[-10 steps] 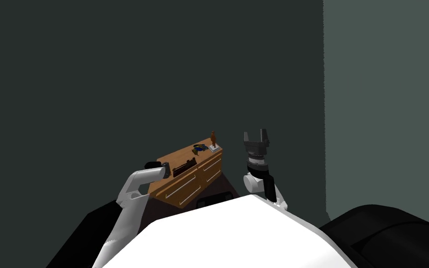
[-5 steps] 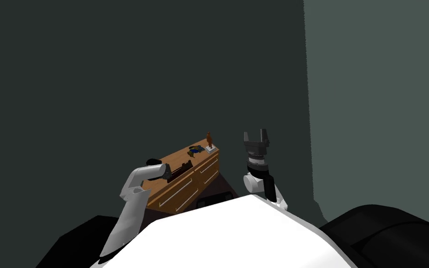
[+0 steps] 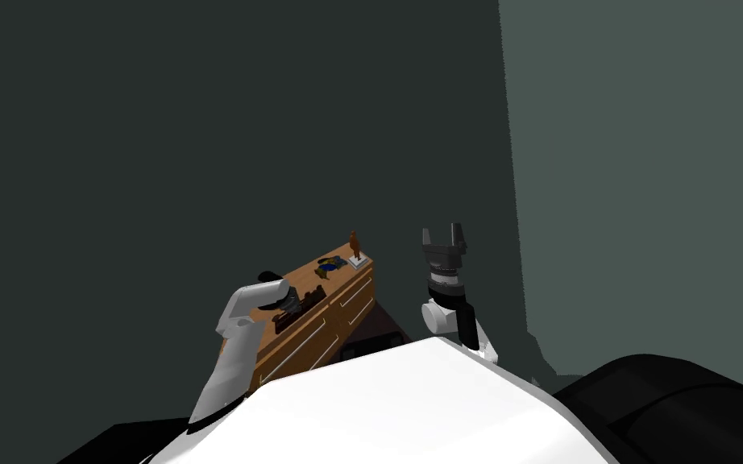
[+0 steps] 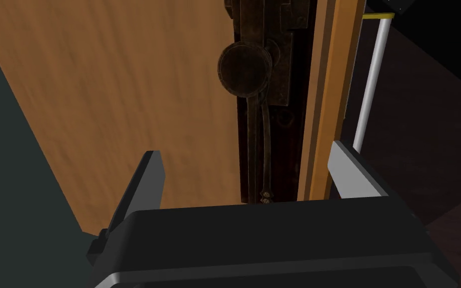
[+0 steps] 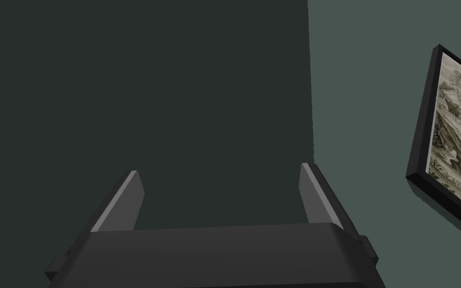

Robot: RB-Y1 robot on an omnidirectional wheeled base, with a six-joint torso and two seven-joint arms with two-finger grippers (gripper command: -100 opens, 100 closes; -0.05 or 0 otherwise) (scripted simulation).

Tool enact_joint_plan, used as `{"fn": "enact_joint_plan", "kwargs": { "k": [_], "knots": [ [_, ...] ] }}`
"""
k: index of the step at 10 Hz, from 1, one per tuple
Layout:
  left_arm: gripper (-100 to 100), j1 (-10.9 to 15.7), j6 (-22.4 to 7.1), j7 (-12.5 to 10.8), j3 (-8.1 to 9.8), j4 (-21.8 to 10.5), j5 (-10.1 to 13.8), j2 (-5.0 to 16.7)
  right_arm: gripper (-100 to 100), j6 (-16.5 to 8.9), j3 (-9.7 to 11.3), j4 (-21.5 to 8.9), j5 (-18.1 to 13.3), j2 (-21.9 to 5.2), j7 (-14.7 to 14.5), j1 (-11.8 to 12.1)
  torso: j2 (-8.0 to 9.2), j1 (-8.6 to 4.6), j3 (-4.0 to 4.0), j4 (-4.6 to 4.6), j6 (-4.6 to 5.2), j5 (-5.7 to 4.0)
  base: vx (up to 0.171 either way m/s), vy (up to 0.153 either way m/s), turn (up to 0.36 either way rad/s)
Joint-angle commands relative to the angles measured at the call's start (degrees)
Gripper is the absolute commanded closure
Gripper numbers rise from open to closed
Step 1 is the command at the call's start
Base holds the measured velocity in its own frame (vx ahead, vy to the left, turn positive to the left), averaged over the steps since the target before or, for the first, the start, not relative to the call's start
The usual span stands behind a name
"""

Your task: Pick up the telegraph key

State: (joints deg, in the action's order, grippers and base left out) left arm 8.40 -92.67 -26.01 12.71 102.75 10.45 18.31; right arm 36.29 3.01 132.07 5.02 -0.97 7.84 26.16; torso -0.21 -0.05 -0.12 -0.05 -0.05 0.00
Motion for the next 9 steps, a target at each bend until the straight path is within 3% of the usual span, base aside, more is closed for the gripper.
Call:
{"fn": "enact_joint_plan", "kwargs": {
  "k": [1,2,3,4,5,8,9],
  "knots": [
    [-100,0.2,-1.6,-0.6,0.43,-1.8,0.8,-0.3,0,0.0,0.0,0.0,0.0,0.0,0.0,0.0,0.00,0.00,0.00,0.00,0.00,0.00,0.076,0.023,-0.122],
    [-100,-0.3,-2.6,-0.9,0.41,-3.4,1.1,-0.9,0,0.0,0.0,0.0,0.0,0.0,0.0,0.0,-0.04,0.08,-0.02,-0.01,-0.02,0.02,0.086,0.032,-0.143],
    [-100,0.2,-1.4,-0.8,0.13,-3.3,0.6,-0.8,0,0.0,0.0,0.0,0.0,0.0,0.0,0.0,-0.08,0.12,-0.05,-0.02,-0.01,0.03,0.038,0.016,-0.031],
    [0,0.2,-1.5,-0.9,0.10,-3.5,0.6,-0.8,0,0.0,0.0,0.0,0.0,0.0,0.0,0.0,0.05,0.07,0.02,0.00,-0.04,0.02,0.007,0.003,0.006],
    [-100,0.2,0.6,-0.5,-0.01,-5.4,0.3,-1.1,0,0.0,0.0,0.0,0.0,0.0,0.0,0.0,0.17,0.03,0.09,0.03,-0.04,0.01,0.013,0.002,0.010],
    [-100,0.1,3.1,0.0,-0.16,-7.7,0.0,-1.5,0,0.0,0.0,0.0,0.0,0.0,0.0,0.0,0.20,0.01,0.11,0.04,-0.04,0.00,0.012,0.001,0.007],
    [-100,0.0,2.3,-0.1,-0.11,-7.0,0.1,-1.4,0,0.0,0.0,0.0,0.0,0.0,0.0,0.0,0.21,0.01,0.12,0.04,-0.04,0.00,0.000,0.000,0.000]
  ]
}}
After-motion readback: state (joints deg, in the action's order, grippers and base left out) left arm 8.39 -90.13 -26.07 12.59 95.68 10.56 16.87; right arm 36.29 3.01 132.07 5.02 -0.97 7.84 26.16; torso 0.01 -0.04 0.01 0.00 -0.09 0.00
